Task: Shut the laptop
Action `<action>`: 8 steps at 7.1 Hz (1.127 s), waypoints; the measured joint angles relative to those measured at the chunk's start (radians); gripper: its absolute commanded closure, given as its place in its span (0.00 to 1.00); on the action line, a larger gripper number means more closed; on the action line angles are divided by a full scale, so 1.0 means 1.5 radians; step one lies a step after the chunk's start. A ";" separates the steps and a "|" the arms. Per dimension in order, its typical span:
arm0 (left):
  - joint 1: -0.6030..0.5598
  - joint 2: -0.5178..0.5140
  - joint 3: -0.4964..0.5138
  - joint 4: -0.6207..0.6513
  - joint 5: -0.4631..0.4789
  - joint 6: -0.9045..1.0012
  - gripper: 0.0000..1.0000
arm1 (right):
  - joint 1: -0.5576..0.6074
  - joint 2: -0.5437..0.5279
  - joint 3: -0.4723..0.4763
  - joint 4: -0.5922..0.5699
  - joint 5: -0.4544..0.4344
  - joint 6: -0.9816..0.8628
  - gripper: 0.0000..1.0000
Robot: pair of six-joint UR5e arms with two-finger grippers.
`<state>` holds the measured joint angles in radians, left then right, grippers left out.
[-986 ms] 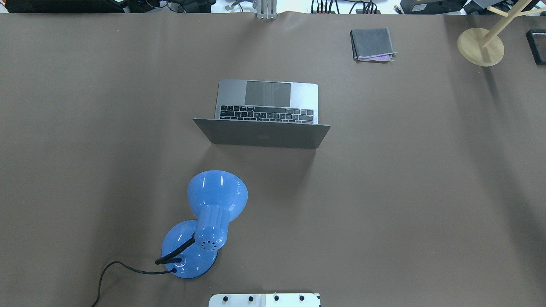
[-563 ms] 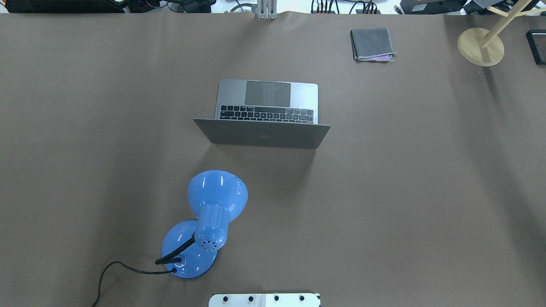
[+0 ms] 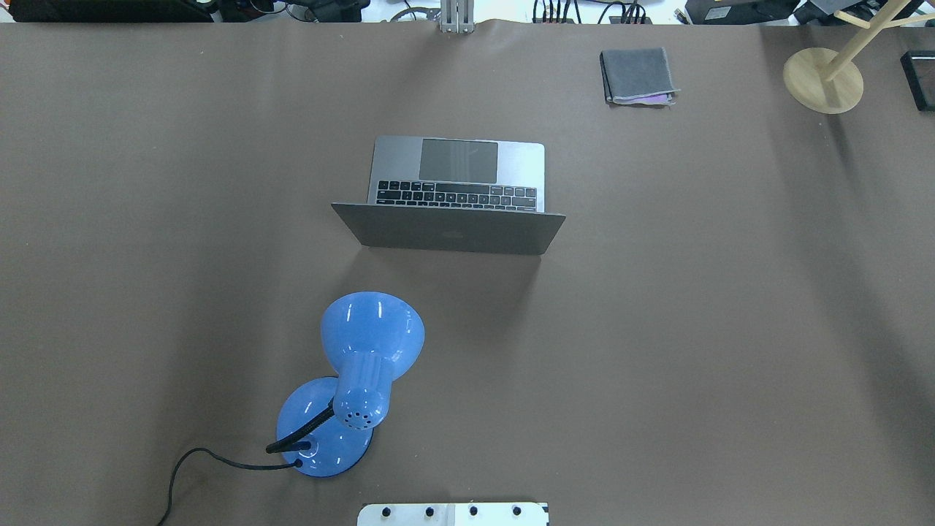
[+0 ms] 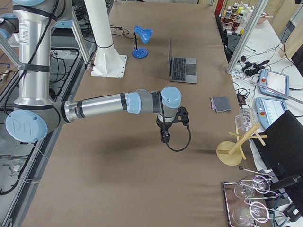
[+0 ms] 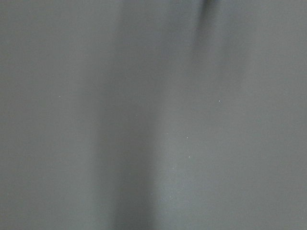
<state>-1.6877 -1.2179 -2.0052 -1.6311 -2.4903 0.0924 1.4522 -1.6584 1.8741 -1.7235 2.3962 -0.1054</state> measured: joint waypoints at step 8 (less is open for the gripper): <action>0.381 -0.175 -0.181 -0.050 0.122 -0.669 0.89 | -0.337 0.050 0.242 0.174 -0.144 0.709 1.00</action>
<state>-1.1165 -1.4802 -2.2768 -1.7057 -2.3065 -0.9107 0.9467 -1.5828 2.2368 -1.4627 2.1796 0.9577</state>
